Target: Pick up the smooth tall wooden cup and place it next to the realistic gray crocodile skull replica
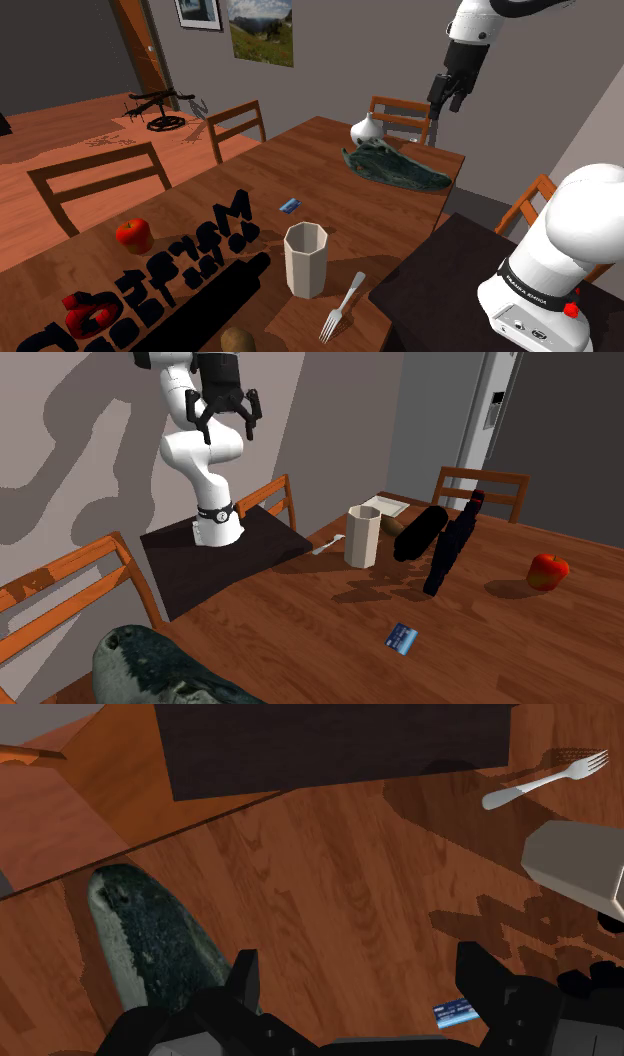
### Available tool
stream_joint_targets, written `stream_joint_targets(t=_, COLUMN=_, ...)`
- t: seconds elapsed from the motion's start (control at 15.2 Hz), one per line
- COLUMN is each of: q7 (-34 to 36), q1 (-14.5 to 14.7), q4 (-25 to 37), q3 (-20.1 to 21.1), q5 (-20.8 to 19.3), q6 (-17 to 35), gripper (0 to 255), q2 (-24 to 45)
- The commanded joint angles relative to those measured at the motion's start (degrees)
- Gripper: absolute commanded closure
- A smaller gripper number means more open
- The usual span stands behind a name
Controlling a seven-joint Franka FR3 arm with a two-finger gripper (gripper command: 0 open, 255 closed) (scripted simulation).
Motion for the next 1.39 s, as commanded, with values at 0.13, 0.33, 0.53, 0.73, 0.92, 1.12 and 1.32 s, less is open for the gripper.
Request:
stream_joint_targets(t=0.13, q7=2.57, q1=0.84, q4=-1.91, q3=2.12, q5=1.39, q6=2.11, gripper=0, q2=0.53)
stream_joint_targets(t=0.33, q7=6.39, q1=2.20, q4=-4.27, q3=5.35, q5=3.52, q6=5.47, gripper=0, q2=1.97)
stream_joint_targets(t=0.53, q7=10.19, q1=3.64, q4=-5.98, q3=8.61, q5=5.60, q6=9.06, gripper=0, q2=4.22)
stream_joint_targets(t=0.73, q7=13.97, q1=5.03, q4=-7.02, q3=11.91, q5=7.54, q6=12.86, gripper=0, q2=7.30)
stream_joint_targets(t=0.92, q7=17.74, q1=6.28, q4=-7.36, q3=15.23, q5=9.23, q6=16.79, gripper=0, q2=11.17)
stream_joint_targets(t=1.12, q7=21.56, q1=7.28, q4=-6.98, q3=18.56, q5=10.49, q6=20.77, gripper=0, q2=15.77)
stream_joint_targets(t=1.32, q7=25.52, q1=7.99, q4=-5.88, q3=21.86, q5=11.11, q6=24.68, gripper=0, q2=21.01)
